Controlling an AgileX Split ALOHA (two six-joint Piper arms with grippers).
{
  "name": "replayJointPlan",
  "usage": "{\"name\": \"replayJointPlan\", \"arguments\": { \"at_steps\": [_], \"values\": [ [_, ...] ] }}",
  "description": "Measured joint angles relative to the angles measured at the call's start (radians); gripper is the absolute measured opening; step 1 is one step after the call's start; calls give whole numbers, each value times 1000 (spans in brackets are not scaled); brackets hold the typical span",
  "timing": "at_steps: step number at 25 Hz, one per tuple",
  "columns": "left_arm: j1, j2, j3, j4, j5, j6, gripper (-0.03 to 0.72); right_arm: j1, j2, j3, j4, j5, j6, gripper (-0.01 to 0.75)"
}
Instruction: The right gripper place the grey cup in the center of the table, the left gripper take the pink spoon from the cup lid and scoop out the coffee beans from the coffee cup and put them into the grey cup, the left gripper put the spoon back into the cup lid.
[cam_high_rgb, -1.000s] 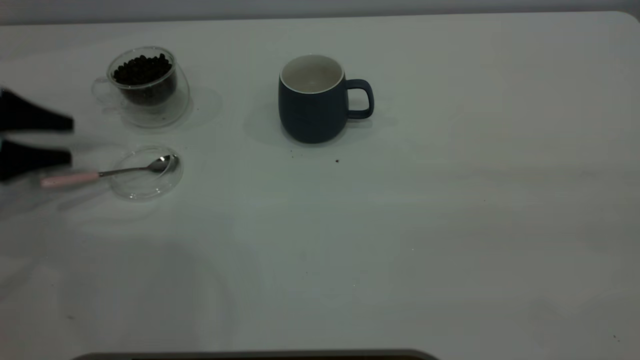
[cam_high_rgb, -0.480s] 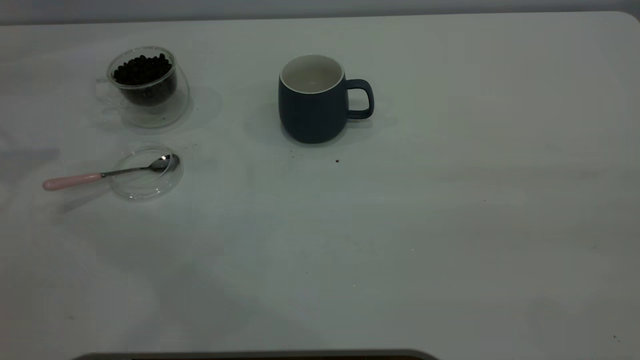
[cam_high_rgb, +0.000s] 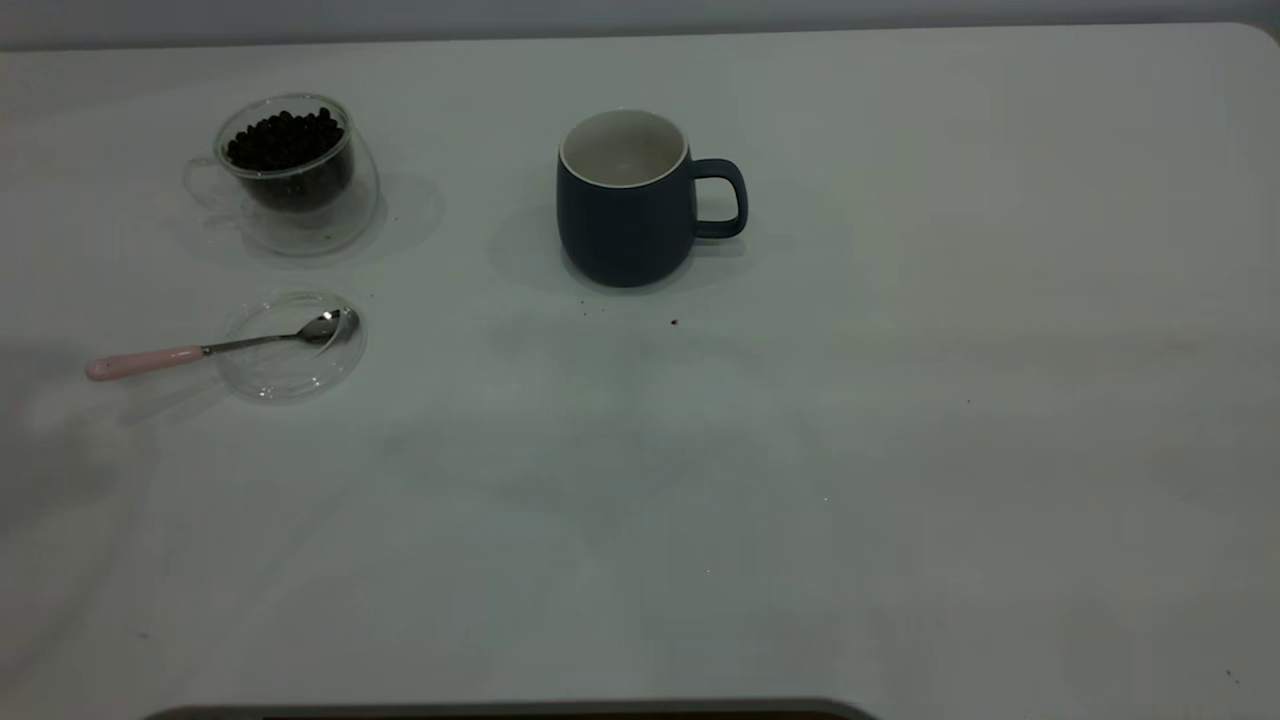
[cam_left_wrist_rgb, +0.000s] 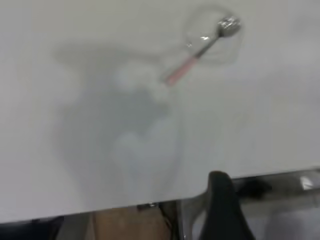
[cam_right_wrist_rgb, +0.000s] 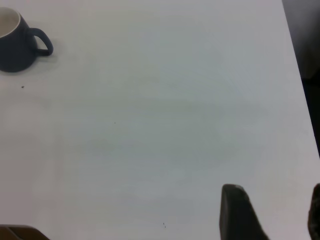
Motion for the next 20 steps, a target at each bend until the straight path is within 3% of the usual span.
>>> {"name": "replayJointPlan", "arguments": {
  "at_steps": [7,14,20],
  "values": [
    [-148,-282,290,33,0,-133,528,0,0,0,0,0,0,374],
    [-157,-655,597,67,0,-149,528,0,0,0,0,0,0,374],
    [-157,-916,742,109,0,-188,528,0,0,0,0,0,0,374]
  ]
}}
